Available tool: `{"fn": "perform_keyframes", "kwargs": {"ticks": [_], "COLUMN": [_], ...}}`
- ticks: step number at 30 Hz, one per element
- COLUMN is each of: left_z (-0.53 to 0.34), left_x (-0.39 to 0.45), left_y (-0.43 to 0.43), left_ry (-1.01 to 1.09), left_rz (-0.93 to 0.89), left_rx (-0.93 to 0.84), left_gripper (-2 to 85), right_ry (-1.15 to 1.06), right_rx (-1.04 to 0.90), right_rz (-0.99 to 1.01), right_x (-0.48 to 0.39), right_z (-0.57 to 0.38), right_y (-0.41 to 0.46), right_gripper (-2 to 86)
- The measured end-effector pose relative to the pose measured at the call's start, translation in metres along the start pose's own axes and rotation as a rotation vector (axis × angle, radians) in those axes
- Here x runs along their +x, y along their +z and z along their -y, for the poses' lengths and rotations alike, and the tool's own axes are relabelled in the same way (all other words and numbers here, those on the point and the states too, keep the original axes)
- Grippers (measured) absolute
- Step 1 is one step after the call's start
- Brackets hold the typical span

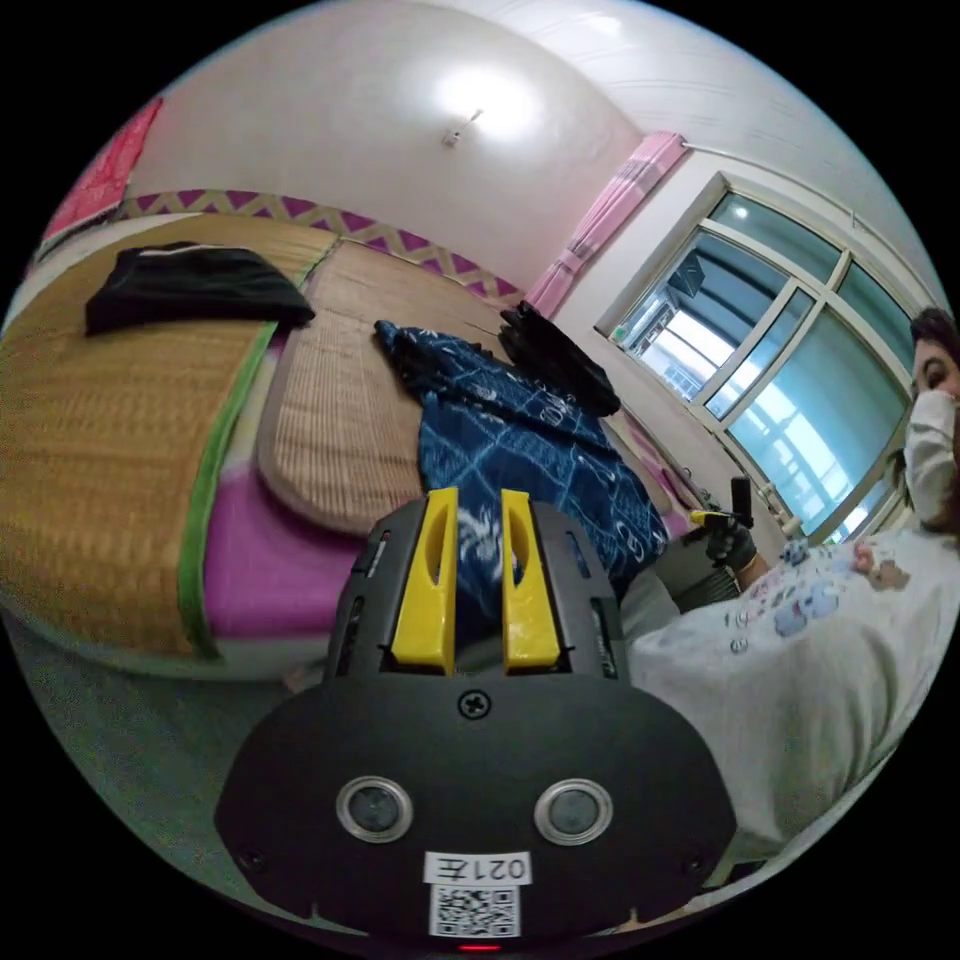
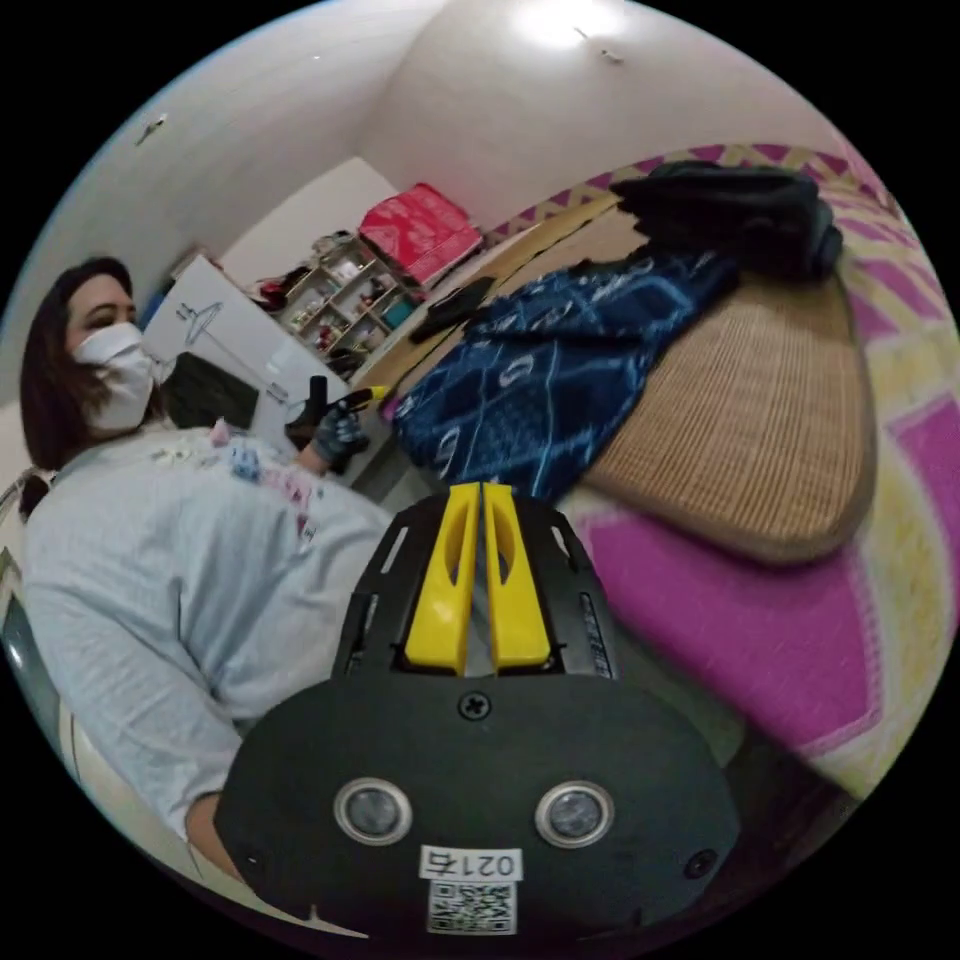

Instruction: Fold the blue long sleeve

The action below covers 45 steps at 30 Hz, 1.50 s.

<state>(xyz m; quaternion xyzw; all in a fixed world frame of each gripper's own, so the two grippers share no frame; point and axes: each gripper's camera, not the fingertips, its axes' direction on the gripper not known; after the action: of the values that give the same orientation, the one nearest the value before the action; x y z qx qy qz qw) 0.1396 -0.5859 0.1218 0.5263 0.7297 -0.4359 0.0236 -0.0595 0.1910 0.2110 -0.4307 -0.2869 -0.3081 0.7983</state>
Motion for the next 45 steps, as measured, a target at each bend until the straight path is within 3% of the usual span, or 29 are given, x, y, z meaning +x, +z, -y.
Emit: {"fn": "perform_keyframes", "kwargs": {"ticks": [6,11,15,19,22,24,29,31,36,41,45], "left_z": [-0.078,-0.08,-0.072,-0.066,-0.064,-0.059,0.019,0.064,0.182,0.28,0.292], "left_x": [-0.019,-0.041,-0.05,-0.055,-0.05,-0.041,-0.004,0.001,-0.012,-0.078,-0.135], "left_y": [-0.006,0.035,0.067,0.069,0.047,0.031,-0.029,-0.034,0.008,0.114,0.189], "left_ry": [-0.052,0.046,0.12,0.162,0.199,0.224,0.293,0.234,0.072,-0.186,-0.382], "left_rz": [-0.047,-0.053,-0.159,-0.306,-0.397,-0.489,-0.636,-0.643,-0.615,-0.501,-0.411], "left_rx": [-0.11,-0.189,-0.31,-0.392,-0.382,-0.375,-0.142,-0.101,-0.136,-0.132,-0.152], "left_gripper": [8.2,13.0,12.2,0.4,-0.7,-0.8,-0.9,-0.9,-0.9,-0.2,3.5], "right_ry": [0.09,0.068,0.089,0.1,0.077,-0.013,-0.235,-0.252,-0.037,0.162,0.456], "right_rx": [-0.071,-0.051,-0.135,-0.231,-0.228,-0.192,0.003,0.058,0.143,0.202,0.254], "right_rz": [-0.12,-0.092,-0.086,-0.052,0.026,0.185,0.406,0.395,0.482,0.486,0.291], "right_x": [0.02,0.047,0.07,0.075,0.07,0.06,0.04,0.045,0.132,0.246,0.333], "right_z": [-0.074,-0.077,-0.076,-0.075,-0.083,-0.088,-0.049,-0.015,0.109,0.2,0.231], "right_y": [0.038,0.072,0.101,0.102,0.074,0.038,-0.054,-0.081,-0.11,-0.093,-0.071], "right_gripper": [13.5,15.7,12.6,4.1,2.9,2.0,1.0,1.0,1.3,3.3,9.9]}}
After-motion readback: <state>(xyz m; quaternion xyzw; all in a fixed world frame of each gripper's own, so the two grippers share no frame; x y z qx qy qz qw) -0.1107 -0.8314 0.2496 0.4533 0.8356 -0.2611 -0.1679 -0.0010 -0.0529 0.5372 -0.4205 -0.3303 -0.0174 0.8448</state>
